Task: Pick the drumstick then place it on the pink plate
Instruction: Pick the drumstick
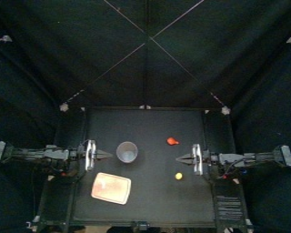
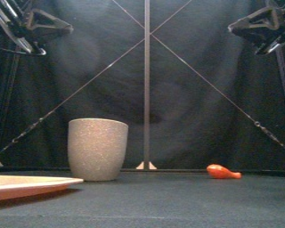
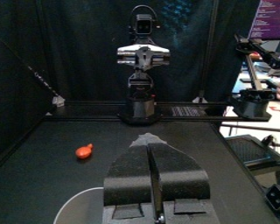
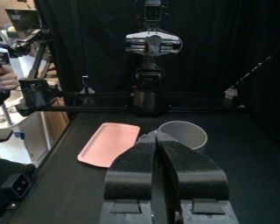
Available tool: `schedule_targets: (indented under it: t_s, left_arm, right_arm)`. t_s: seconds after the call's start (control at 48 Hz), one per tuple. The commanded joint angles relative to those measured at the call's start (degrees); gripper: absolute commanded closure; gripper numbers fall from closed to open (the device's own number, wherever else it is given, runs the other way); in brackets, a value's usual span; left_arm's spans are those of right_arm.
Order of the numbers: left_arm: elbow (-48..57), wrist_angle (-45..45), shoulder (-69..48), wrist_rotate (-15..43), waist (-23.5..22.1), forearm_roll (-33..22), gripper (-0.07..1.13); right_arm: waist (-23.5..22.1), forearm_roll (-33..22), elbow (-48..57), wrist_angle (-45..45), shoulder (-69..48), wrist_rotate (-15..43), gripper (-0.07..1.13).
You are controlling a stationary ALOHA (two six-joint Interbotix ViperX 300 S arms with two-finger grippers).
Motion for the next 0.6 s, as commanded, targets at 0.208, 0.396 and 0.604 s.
schedule_targets:
  t_s: [0.208, 0.396, 0.604]
  left_arm:
    - [-1.1, 2.5, 1.7, -0.1, 2.8, -2.3, 1.02]
    - [-0.8, 2.5, 2.5, 0.0, 3.0, -2.9, 1.02]
    - [-0.6, 2.5, 2.5, 0.1, 2.9, -2.7, 1.02]
  right_arm:
    - [-13.4, 3.6, -1.4, 6.0, 9.3, 1.3, 1.06]
    - [-24.4, 3.7, -3.9, 15.5, 15.9, 1.2, 1.04]
    - [-28.4, 1.5, -3.6, 21.2, 18.4, 0.8, 0.67]
